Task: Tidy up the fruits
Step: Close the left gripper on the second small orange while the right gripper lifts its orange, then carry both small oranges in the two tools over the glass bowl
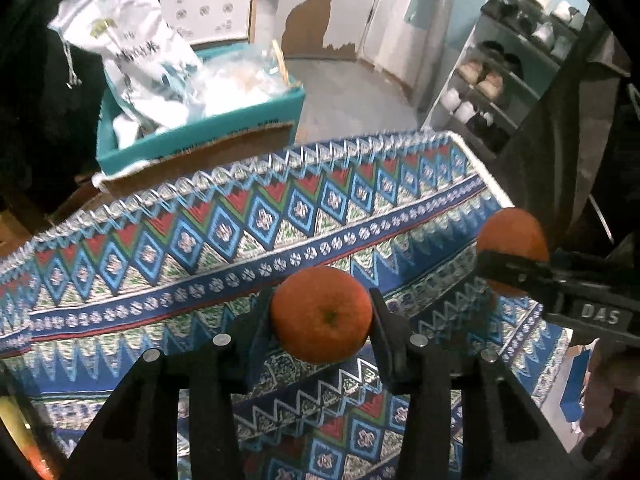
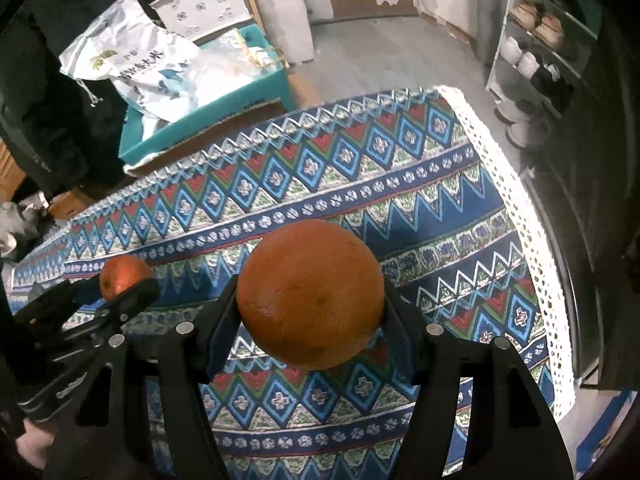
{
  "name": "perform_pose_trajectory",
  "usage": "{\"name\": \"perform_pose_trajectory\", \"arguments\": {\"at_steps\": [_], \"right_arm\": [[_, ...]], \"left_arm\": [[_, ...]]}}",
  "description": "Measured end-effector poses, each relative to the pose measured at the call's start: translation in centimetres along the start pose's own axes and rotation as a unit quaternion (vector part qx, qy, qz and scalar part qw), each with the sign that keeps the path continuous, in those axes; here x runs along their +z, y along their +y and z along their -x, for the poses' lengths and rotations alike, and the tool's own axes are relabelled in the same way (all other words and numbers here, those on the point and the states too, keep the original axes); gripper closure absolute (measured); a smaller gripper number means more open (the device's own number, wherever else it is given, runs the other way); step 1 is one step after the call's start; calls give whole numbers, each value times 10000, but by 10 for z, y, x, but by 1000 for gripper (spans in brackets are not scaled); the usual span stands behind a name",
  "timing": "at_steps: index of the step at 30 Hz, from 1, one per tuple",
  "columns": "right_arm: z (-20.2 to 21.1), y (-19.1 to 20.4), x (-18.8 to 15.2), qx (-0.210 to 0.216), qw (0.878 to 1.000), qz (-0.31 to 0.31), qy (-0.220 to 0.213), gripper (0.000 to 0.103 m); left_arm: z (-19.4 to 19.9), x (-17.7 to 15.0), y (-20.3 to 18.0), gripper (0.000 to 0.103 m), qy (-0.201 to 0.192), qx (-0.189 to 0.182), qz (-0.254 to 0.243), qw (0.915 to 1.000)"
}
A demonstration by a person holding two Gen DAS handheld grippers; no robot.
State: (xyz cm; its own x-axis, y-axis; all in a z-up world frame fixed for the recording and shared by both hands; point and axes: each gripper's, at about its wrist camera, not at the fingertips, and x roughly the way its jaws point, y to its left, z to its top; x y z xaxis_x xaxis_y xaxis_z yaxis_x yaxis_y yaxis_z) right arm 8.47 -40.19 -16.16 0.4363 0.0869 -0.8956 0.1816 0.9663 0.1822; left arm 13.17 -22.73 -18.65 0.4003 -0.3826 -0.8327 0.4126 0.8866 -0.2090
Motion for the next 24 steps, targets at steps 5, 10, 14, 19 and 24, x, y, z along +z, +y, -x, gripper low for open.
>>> {"name": "perform_pose_trajectory", "arguments": {"at_steps": [5,10,14,19,24], "right_arm": [[21,14,4,51,9996,143,-218,38],[42,30,9,92,9984,329,-440,38],[59,47,11,142,9966,529,-621,38],[77,68,13,250,9935,765,-806,38],[94,91,14,423,9896,984,-963,38]], "left_arm": [[35,3,-1,57,-258,-3,-58,9997],[71,5,0,57,-540,52,-113,9985],[97,5,6,57,-692,72,-68,9976],[129,2,14,57,-927,141,-13,9956],[155,-4,25,57,-1076,229,29,9939]]}}
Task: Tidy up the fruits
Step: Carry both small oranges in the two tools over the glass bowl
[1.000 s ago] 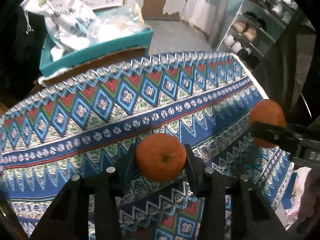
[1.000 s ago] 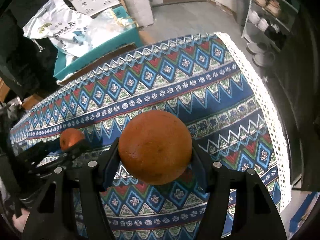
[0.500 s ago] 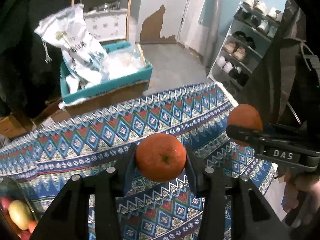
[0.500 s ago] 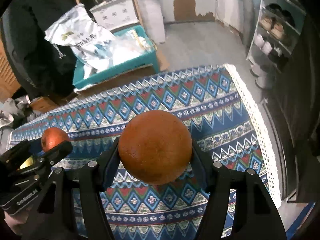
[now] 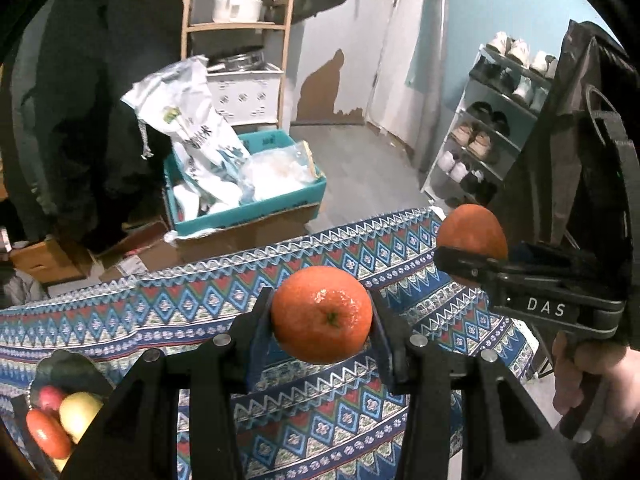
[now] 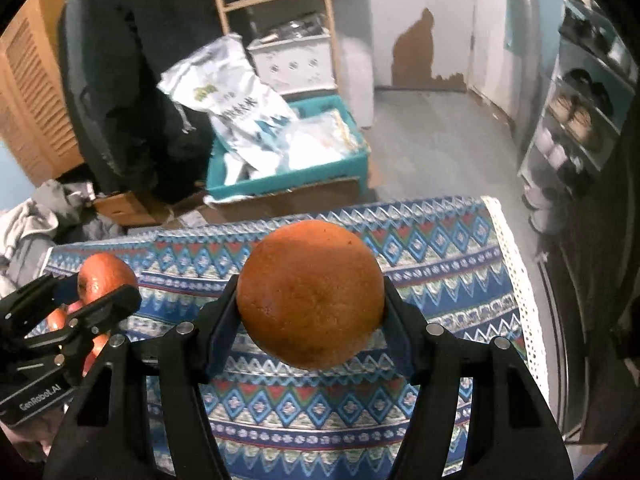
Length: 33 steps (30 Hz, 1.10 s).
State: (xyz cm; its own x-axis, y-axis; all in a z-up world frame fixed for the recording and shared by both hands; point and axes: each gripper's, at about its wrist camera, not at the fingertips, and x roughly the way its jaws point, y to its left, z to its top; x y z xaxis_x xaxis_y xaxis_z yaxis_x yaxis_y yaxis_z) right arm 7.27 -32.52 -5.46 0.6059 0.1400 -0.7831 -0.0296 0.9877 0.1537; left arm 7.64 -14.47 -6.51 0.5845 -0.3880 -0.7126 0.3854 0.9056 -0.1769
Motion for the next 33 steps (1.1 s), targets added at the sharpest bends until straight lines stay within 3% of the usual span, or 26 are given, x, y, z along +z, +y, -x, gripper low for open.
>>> {"name": "perform_pose_trajectory", "arguments": {"at_steps": [22,33], "right_arm": [[16,128,14,853,9917,955,-151,38],[-12,189,11,1246,9845,1223,144,38]], "left_arm": [[77,-37,93,57,-254,678,626,9954],[74,-72,155,57,40,977,1183,9882]]}}
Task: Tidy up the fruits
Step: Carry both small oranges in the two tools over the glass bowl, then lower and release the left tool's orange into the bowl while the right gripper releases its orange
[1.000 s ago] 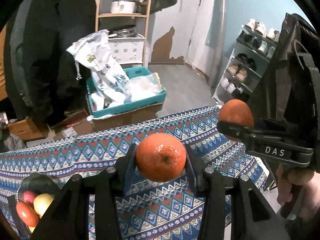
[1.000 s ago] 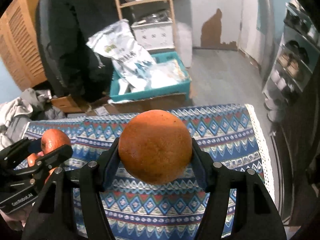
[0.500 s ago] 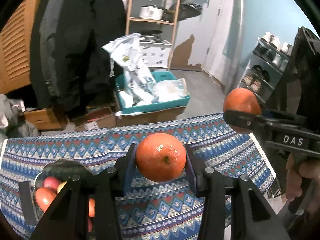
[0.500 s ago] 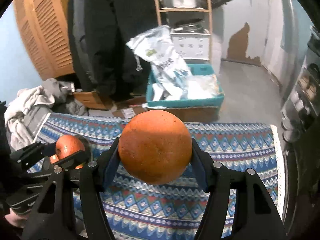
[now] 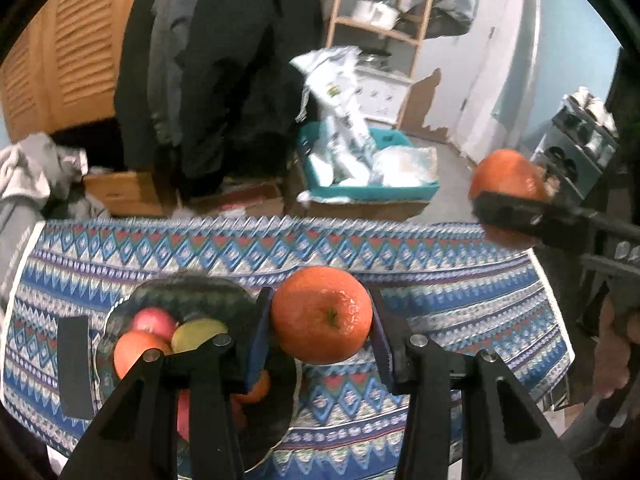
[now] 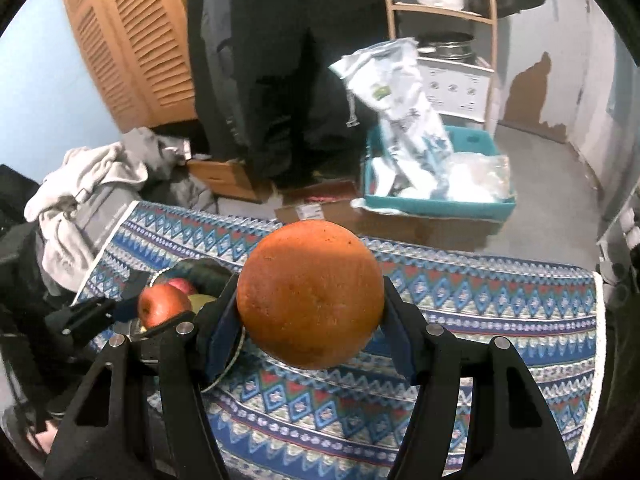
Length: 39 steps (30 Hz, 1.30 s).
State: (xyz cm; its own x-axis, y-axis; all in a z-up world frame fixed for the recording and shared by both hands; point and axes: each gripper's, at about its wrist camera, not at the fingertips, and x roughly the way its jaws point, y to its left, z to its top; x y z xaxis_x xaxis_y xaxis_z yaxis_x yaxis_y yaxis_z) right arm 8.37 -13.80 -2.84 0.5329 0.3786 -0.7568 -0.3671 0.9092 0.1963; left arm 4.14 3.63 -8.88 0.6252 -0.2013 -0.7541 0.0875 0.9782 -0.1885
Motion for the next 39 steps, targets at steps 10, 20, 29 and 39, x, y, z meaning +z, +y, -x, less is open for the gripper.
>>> {"name": "perform_pose_trajectory", "arguments": {"at_steps": [10,20,29,39], "right_arm": [[-44,35,-6,265,9988,222,360,38],[-78,42,-15,269,9965,253,755,38],[-91,44,-17,310,9951,234,914,38],[-106,61,-17,490,9925,317,1076,38]], "left_arm": [[-34,-25,47,57,452,298,395,9978],[-77,-41,64,57,974,232,680,9926],[-82,-41,74,35,1063,198,882,9902],[-43,-39,102,35,875,40,1335,9872]]}}
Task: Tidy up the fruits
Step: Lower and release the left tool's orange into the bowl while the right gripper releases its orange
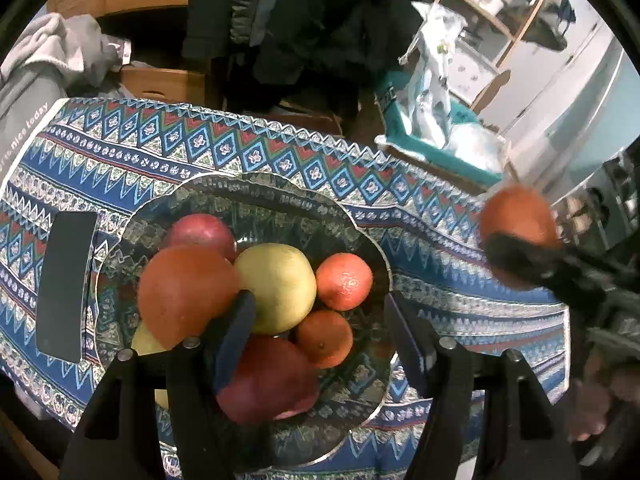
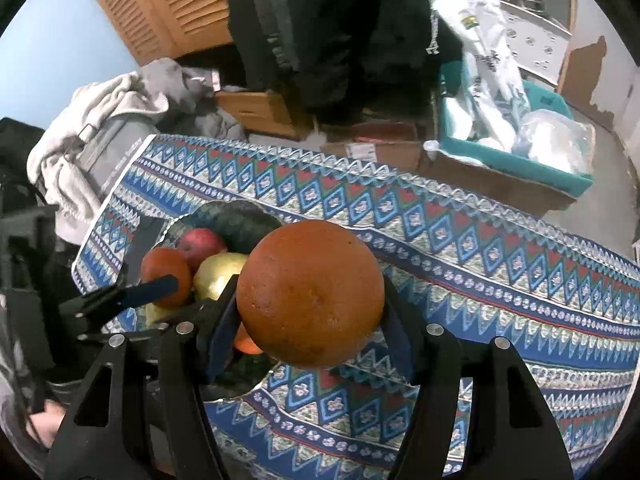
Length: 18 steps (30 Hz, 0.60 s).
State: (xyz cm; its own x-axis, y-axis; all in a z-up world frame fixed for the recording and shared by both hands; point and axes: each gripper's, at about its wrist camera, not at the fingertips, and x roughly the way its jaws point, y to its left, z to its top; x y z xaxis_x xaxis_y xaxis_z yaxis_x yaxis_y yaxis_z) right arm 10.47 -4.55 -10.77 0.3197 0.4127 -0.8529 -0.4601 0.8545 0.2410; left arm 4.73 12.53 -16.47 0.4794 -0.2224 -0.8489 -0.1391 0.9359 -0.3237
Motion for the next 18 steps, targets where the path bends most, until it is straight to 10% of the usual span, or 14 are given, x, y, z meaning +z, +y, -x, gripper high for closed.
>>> {"name": "perform_pose_trajectory", "arguments": {"at_steps": [18], "right_arm": [[-68,58,-26,367,9939,465,929,38]], "left_arm": [[50,-14,49,31,-306,109,573,9978]]}}
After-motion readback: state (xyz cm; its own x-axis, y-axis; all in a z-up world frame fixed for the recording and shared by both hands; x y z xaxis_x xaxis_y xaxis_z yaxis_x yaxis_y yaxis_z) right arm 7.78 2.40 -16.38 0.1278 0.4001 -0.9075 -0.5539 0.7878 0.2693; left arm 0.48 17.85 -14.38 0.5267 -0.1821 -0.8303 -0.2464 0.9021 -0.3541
